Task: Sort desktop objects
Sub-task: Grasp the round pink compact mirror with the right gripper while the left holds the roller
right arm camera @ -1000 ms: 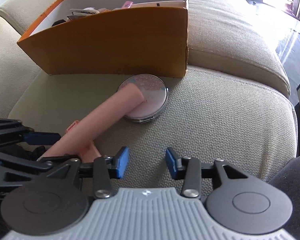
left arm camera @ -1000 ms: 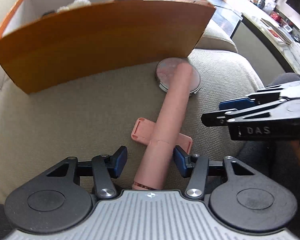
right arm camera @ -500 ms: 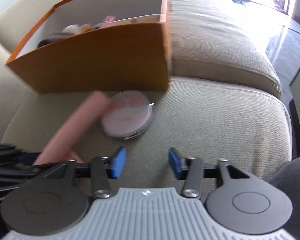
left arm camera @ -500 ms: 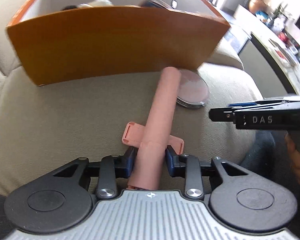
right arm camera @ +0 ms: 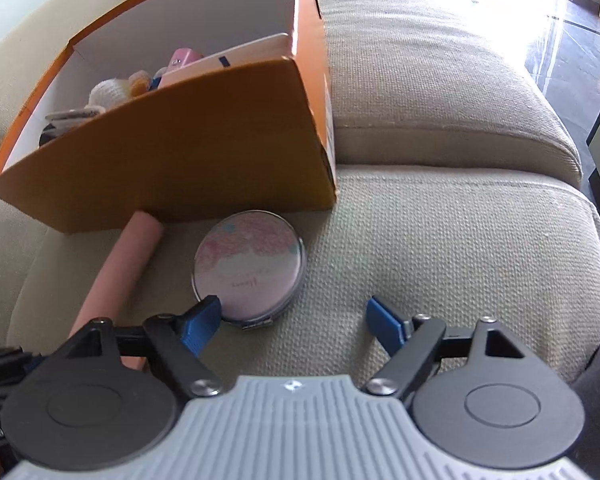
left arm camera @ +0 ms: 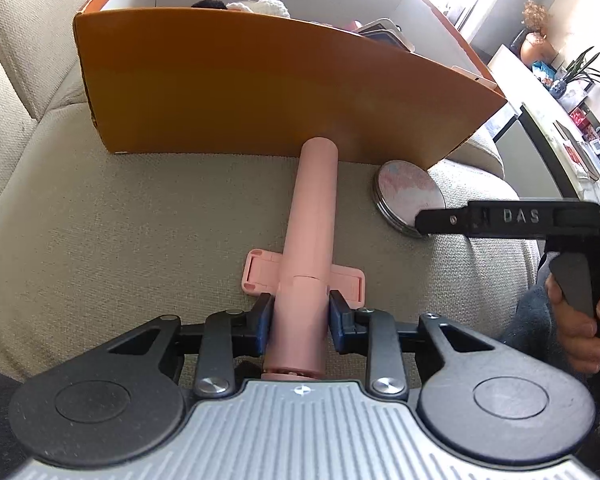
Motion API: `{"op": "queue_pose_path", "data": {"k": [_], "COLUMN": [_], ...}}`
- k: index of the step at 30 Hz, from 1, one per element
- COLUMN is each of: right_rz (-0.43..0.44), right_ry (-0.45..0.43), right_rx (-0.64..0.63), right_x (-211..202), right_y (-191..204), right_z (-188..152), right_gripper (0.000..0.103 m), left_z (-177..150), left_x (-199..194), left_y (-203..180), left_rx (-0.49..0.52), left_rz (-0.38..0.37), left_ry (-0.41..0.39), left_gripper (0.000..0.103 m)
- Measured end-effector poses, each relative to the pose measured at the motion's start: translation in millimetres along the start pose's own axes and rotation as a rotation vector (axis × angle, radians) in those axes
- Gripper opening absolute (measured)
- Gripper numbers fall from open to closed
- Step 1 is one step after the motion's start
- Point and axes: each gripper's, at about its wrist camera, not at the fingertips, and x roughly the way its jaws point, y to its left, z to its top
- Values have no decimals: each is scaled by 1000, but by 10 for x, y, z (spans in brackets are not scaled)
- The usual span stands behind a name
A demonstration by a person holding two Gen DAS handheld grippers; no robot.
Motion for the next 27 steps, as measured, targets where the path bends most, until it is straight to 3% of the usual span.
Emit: {"op": "queue_pose_path", "data": {"k": [3, 8, 15, 18, 19, 24, 27], "right_rz": [11, 56, 76, 99, 97, 113, 114], "right_ry": [-11, -24, -30, -18, -17, -24, -29], "right_rx": [1, 7, 24, 28, 3, -98, -27], "right_x": [-17, -11, -11, -36, -44, -138, -97], "right_y": [-2, 12, 20, 21, 110, 349, 307], "right_z": [4, 17, 4, 33, 41, -16, 24], "right_gripper": [73, 50, 35, 17, 0, 0, 7], "left_z": [-11, -16, -23, -27, -25, -17, -23], "left_x": [0, 8, 21, 34, 31, 25, 14], "left_y": [18, 64, 62, 50, 50, 78, 87], "left_rx": [-1, -36, -57, -51, -51, -67, -68], "left_rz": [-8, -31, -47, -48, -48, -60, -65], "left_ry": [-6, -3, -3, -2, -2, 0, -1], "left_gripper": [34, 34, 35, 35, 35, 35, 35]}}
